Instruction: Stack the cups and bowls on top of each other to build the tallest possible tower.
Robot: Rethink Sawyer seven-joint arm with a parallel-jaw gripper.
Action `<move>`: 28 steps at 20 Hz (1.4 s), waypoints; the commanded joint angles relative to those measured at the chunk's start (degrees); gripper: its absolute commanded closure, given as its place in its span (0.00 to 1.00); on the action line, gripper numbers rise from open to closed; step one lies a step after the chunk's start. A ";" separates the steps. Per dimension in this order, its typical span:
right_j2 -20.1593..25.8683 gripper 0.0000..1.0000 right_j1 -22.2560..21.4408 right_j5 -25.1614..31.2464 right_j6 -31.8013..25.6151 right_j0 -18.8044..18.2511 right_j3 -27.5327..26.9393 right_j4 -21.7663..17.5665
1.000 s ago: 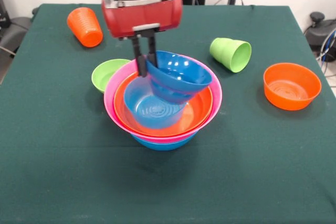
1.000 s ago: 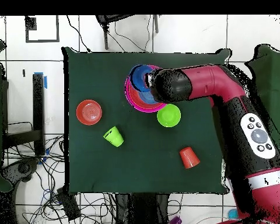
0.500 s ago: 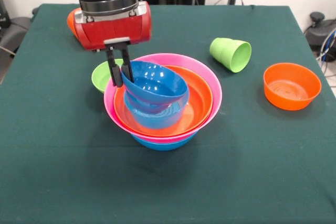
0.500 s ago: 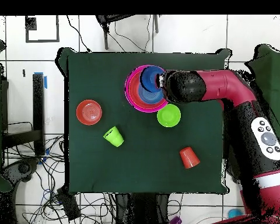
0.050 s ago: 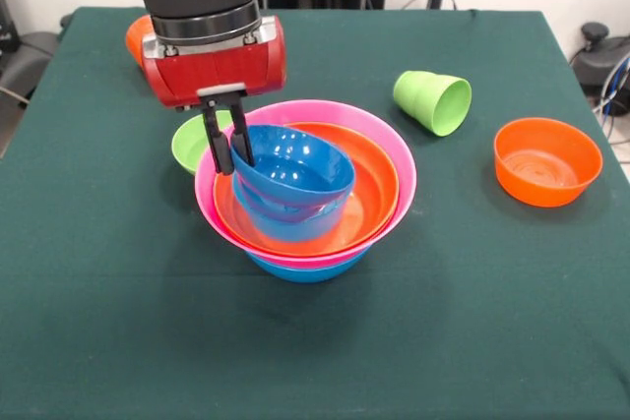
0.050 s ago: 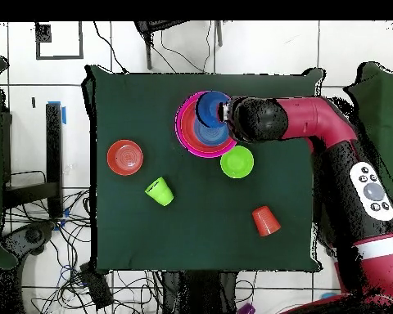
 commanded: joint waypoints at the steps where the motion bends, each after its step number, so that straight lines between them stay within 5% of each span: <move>1: -0.01 1.00 2.63 3.12 -18.73 2.39 -2.60 -3.92; 14: 0.02 1.00 5.52 0.74 -19.31 2.22 -3.03 -5.35; 28: 1.89 1.00 4.06 -3.15 -19.31 -1.16 2.70 -6.21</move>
